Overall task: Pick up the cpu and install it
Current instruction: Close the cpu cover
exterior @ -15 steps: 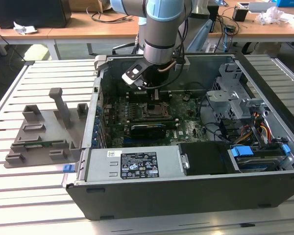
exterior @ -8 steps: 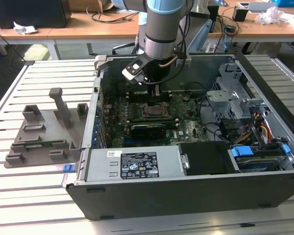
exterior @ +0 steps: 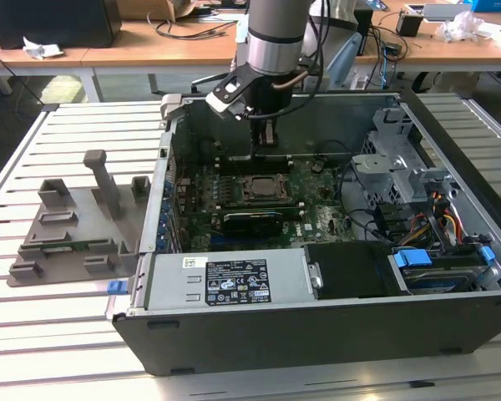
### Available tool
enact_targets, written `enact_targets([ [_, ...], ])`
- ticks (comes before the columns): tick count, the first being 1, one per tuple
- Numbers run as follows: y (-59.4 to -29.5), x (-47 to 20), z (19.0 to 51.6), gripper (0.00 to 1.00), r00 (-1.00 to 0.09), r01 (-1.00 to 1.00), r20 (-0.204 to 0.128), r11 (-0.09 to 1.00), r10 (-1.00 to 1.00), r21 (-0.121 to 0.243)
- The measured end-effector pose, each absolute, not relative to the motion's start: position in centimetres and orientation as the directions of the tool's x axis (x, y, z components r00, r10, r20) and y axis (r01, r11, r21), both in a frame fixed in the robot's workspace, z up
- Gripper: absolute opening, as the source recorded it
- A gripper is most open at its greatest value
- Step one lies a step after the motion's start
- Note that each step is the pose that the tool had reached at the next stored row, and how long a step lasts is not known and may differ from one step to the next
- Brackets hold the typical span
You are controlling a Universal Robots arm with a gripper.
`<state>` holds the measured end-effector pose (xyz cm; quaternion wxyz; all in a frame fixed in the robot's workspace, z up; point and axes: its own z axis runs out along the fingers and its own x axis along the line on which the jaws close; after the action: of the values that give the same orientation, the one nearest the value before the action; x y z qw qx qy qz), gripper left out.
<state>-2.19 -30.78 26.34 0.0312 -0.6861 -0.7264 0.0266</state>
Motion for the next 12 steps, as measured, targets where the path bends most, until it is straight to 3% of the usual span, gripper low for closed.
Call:
enact_targets([
  [12, -30.78, -2.19, 27.11, 0.11, -0.057, 0.995, 0.009, 0.057, 0.998, -0.081],
])
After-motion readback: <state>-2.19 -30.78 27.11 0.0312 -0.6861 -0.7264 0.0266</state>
